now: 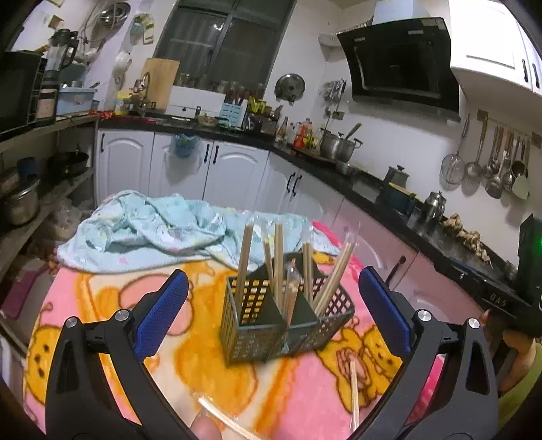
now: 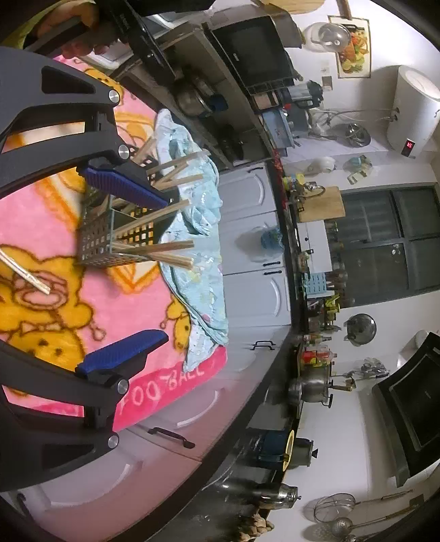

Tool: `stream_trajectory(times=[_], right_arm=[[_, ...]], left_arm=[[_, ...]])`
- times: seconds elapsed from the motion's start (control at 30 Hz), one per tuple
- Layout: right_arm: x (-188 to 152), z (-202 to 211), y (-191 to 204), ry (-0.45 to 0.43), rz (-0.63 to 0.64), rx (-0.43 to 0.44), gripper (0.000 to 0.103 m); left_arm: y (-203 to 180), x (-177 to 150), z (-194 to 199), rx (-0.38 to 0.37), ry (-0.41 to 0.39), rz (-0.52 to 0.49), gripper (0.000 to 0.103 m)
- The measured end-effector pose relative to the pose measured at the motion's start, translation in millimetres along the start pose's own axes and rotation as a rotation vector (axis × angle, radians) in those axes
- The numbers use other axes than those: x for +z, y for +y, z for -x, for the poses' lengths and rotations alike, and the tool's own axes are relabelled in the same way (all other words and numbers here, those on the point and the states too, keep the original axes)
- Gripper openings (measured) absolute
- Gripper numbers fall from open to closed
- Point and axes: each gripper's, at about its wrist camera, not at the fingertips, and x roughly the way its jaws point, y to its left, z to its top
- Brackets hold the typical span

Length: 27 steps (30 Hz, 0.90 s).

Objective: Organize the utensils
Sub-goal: 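Withdraw both open tools from the caddy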

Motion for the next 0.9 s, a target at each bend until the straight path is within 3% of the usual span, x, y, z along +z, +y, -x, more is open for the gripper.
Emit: stream_trajectory(times=[0.9], right_arm=[[-46.4,-23.2,11.0,0.138,0.046,0.026,0.073]], left_arm=[[14.3,-56.3,-10.0,0.061,0.156,-0.013,0.092]])
